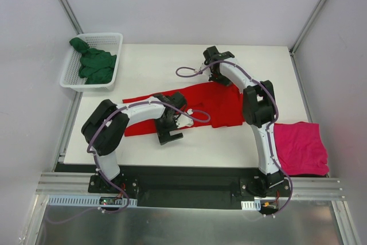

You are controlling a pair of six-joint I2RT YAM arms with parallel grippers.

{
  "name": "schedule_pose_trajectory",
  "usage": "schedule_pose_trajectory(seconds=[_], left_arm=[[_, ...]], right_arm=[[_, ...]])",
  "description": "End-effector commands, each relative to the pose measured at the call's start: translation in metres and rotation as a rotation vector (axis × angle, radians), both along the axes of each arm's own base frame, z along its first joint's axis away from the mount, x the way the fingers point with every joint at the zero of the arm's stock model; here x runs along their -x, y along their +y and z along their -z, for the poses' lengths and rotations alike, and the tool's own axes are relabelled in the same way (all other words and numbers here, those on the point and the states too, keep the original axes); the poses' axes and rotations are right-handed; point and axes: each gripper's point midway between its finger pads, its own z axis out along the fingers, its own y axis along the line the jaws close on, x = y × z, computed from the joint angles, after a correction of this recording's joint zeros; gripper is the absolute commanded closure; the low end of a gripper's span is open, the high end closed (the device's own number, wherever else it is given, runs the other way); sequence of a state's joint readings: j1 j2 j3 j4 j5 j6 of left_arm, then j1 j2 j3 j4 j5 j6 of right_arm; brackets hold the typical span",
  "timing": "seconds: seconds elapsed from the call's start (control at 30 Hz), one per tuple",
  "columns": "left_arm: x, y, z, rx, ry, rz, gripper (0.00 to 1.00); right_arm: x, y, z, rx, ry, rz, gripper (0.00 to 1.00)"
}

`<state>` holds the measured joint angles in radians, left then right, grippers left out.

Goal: Fold and stack the t-shirts
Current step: Fold the other side of the tshirt into a rectangle

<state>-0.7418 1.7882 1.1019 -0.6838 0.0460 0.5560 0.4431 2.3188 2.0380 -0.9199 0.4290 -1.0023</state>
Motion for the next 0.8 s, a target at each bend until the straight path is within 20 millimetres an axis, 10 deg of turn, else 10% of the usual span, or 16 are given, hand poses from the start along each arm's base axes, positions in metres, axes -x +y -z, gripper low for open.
schedule_pose_trajectory(seconds=[0.0, 0.77], left_arm=[[0.028, -0.016, 0.034, 0.085, 0.198, -0.049, 0.01], [0.030, -0.009, 0.035, 0.053, 0.177, -0.009, 0.02]], right_arm=[[0.005, 0.000, -0.018, -0.005, -0.017, 0.014, 0.99], [-0.032, 0.005, -0.054, 0.057, -0.136, -0.108, 0.99]])
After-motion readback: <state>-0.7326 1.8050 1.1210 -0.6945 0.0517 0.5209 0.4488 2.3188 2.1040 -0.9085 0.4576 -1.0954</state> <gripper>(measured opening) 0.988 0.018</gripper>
